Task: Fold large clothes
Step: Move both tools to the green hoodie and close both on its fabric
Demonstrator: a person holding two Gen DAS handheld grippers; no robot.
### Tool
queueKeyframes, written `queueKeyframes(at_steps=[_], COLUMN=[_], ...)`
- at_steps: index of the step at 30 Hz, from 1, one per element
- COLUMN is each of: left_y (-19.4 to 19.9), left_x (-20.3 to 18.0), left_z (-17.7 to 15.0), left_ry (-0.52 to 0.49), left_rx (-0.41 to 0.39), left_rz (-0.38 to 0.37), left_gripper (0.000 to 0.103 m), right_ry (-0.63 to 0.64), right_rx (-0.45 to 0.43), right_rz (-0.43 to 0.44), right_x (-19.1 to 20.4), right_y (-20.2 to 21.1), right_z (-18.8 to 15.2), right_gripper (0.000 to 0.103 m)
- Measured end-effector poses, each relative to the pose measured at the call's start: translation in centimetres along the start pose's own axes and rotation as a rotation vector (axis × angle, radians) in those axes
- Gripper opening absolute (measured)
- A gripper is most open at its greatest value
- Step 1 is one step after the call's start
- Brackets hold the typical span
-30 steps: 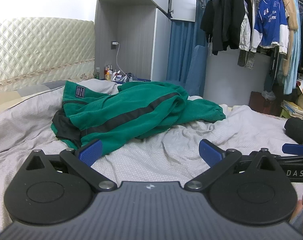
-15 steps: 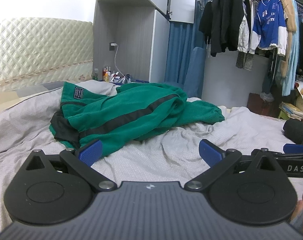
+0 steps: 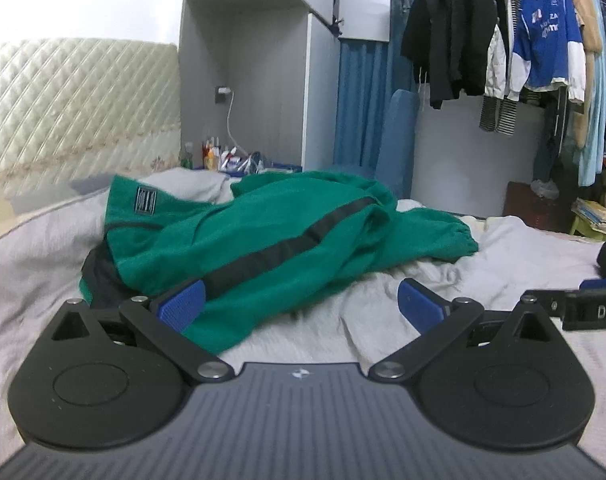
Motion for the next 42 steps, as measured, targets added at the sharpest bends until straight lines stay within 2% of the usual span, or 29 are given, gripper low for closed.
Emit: queueKeyframes(at_steps=[4,9,17,24,30,34,37,38,39,40,42], left_y=[-3.4,-7.8,-14.0,-17.9,-19.8,-21.5,-23.0,-23.4,-23.9,-24.3,-25.0], left_x=[0.4,1.0,1.7,2.1,3.1,3.8,3.6,3.5,3.4,3.3,3.2], left_z=[0.1,-0.1,-1.1,-2.5,-2.9,-3.9,-5.0,-5.5,-5.9,-6.3,-6.6], left_ry=[-0.017,-0.031,-0.08,-0.112,-0.107,-0.085,-0.101,-0.102,-0.105,-0.113,-0.134], left_rx=[0.0,0.022,0.081,0.115,0.12,0.157,0.178,0.183,0.189,0.199,0.213], left_rz=[-0.002,0.035,0.062,0.098,0.132,0.093,0.086,0.08,0.078,0.092,0.134], left_gripper=[0.103,0.103,0.103,0.103,0.103,0.103,0.103,0.102,0.102,0.099,0.091], right_ry=[-0.031,-0.041,-0.138,-0.23,-0.321,-0.398,-0.493,-0.521,-0.546,-0.566,-0.58], right_rx=[-0.006,-0.028,-0.006,0.06,0.097,0.106,0.082,0.072,0.068,0.07,0.058], right_rz=[-0.003,0.007,0.105,0.133,0.166,0.14,0.145,0.146,0.14,0.133,0.133], right_x=[-0.4,-0.5,-1.0,-2.1,-3.3,-4.6,-5.8,-6.1,-6.4,-6.6,-6.9], right_y=[-2.7,-6.0,-12.1,-18.1,-22.2,-25.6,-27.8,-28.4,-28.8,-29.1,-28.8], right_z=[1.0,1.9,2.9,3.3,4.0,4.5,4.8,4.8,4.8,4.8,4.8], right_gripper=[0.103,0.103,0.102,0.079,0.072,0.063,0.06,0.056,0.049,0.039,0.026])
Point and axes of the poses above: each gripper's, at about its wrist camera, not at the fingertips, and y roughly against the way its jaws point, x to its left, z to its top, the point moved 1 cm from there along -y, roughly the way its jaws point, and after that the axes turned 5 degrees about -y, right-handed, at the moved point
